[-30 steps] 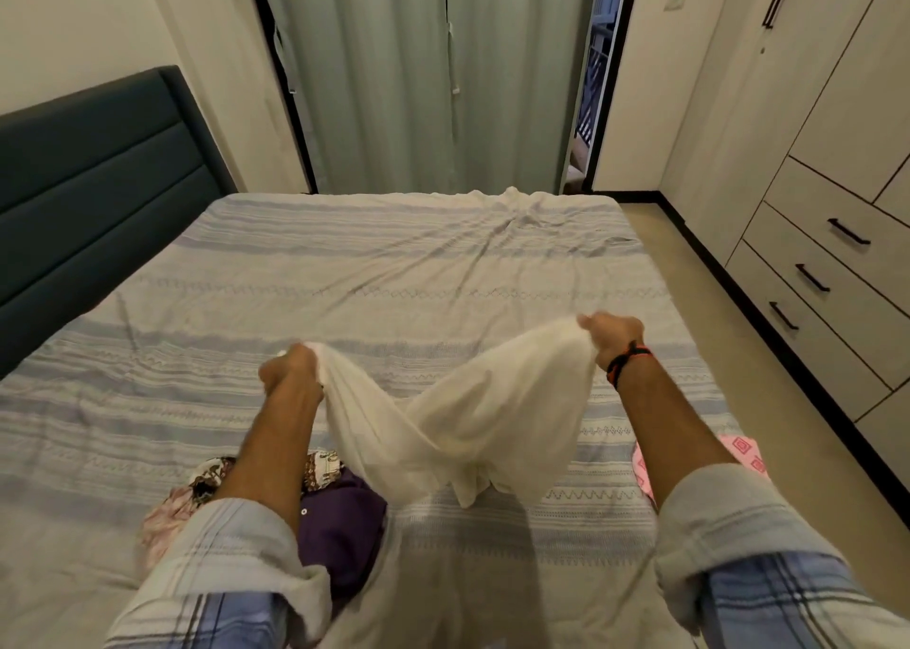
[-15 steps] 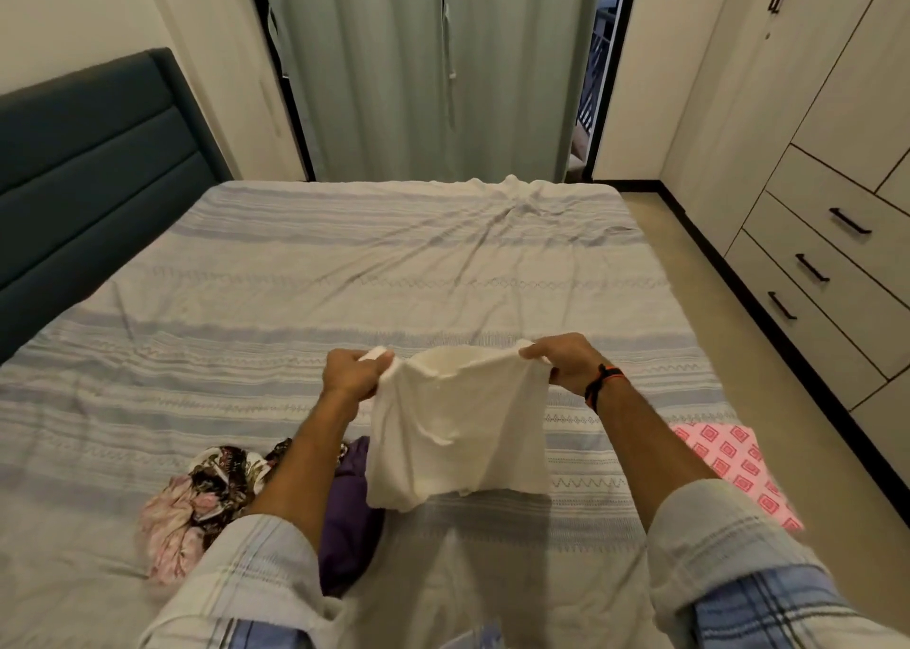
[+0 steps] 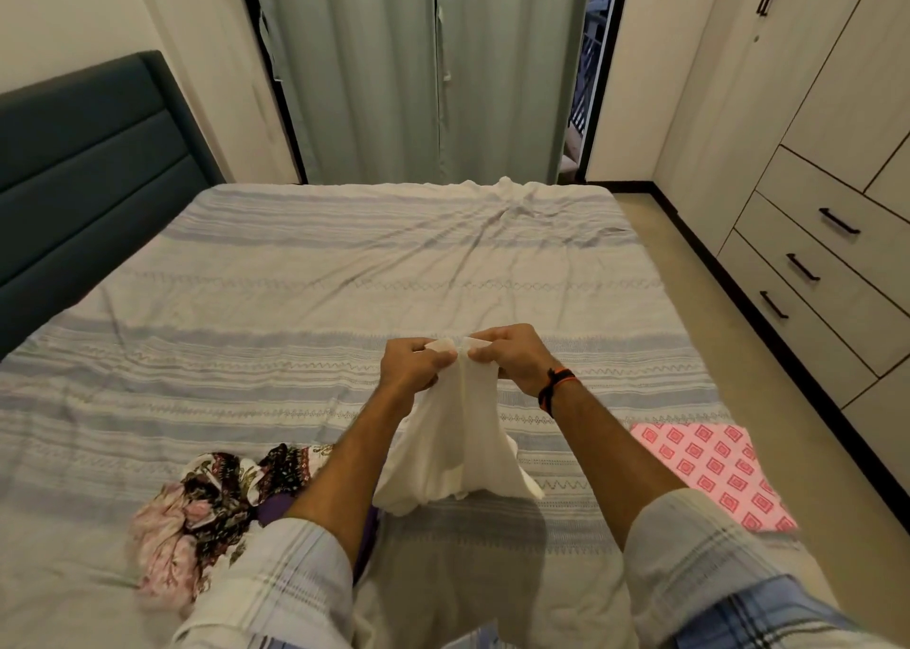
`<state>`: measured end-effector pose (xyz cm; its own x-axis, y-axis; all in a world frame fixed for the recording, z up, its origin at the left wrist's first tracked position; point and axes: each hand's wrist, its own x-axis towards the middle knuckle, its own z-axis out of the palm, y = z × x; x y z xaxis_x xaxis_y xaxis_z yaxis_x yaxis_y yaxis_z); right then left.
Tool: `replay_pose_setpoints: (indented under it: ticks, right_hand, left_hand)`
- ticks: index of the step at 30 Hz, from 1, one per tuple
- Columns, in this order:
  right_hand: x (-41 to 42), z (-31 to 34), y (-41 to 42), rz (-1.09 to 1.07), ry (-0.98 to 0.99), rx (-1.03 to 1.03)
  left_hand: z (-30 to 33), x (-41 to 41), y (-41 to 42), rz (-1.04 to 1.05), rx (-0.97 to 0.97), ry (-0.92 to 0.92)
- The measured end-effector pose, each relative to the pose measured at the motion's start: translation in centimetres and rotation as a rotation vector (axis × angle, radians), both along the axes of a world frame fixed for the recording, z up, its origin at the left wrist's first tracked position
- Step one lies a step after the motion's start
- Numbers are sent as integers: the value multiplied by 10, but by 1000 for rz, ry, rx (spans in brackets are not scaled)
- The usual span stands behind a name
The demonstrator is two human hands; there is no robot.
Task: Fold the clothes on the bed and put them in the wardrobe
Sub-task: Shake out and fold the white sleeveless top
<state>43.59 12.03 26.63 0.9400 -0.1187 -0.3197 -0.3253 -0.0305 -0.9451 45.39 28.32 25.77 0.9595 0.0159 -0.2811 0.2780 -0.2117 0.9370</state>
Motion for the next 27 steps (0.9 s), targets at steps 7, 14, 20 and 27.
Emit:
replay_pose_setpoints:
  ticks: [7,14,20,27]
  right_hand:
    - [-1,3,14,-161,-133,-196]
    - [-6,10,22,-116,-201,-334]
    - [-9,13,27,-109,-235,-431]
    - [-13,14,28,-9,-209,-386]
  left_hand:
    - [9,-9,-11,130,33,-28]
    - [14,-18,-15,160,39,-91]
    - [18,-29,-22,151,96,-149]
    - [18,-35,-24,111,142,-242]
